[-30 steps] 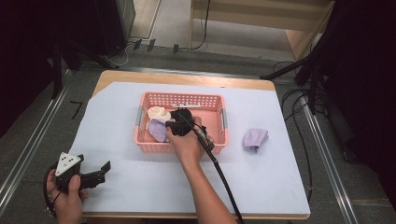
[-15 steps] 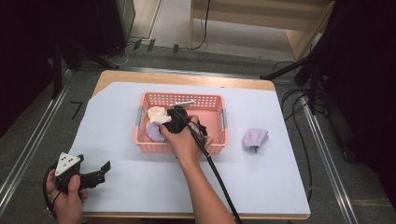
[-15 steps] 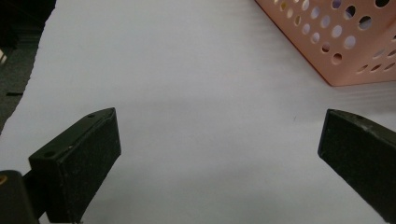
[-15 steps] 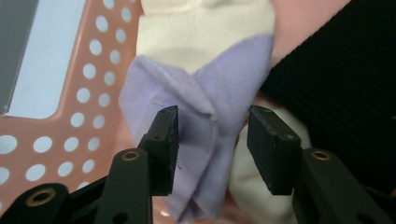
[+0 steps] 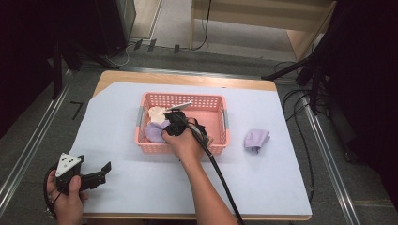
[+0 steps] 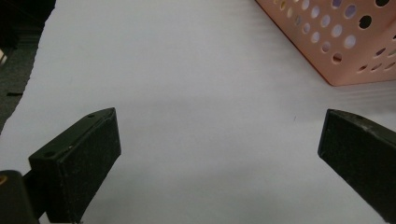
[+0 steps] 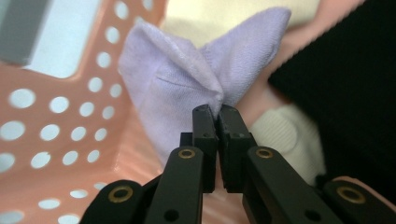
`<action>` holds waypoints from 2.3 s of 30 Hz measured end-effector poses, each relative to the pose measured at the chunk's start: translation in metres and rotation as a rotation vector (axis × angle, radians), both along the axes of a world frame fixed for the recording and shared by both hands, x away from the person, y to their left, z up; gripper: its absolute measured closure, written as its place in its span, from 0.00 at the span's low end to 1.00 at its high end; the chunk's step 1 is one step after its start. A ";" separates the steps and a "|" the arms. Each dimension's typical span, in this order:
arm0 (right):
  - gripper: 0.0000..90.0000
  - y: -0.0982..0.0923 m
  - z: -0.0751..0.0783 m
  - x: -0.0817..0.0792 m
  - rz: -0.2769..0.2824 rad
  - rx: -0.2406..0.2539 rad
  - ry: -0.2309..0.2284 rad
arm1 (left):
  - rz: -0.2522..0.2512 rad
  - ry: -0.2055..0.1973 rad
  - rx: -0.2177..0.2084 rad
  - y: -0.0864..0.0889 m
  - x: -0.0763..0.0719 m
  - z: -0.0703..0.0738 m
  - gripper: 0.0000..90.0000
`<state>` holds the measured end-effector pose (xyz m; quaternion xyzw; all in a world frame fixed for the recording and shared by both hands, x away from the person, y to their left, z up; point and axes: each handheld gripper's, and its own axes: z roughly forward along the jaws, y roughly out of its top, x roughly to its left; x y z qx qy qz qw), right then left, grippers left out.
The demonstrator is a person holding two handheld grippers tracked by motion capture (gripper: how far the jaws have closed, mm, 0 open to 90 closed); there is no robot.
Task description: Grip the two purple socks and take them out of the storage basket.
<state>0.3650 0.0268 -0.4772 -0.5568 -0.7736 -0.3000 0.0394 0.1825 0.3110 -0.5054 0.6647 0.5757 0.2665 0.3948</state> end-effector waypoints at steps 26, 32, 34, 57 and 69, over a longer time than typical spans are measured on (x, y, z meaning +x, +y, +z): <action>0.99 -0.038 0.039 -0.032 -0.084 0.269 -0.579 | -0.002 0.004 -0.004 0.001 0.000 0.000 0.00; 0.99 -0.044 0.049 -0.038 -0.092 0.267 -0.689 | -0.001 0.004 -0.006 0.001 0.000 0.000 0.00; 0.99 -0.046 0.051 -0.038 -0.089 0.271 -0.705 | -0.002 0.004 -0.005 0.001 0.000 0.000 0.00; 0.99 -0.123 0.068 -0.044 -0.240 0.221 -0.835 | 0.000 0.002 -0.001 0.000 0.000 0.000 0.00; 0.98 -0.187 0.059 -0.047 -0.357 0.159 -0.843 | 0.003 -0.001 0.001 0.000 0.000 0.000 0.00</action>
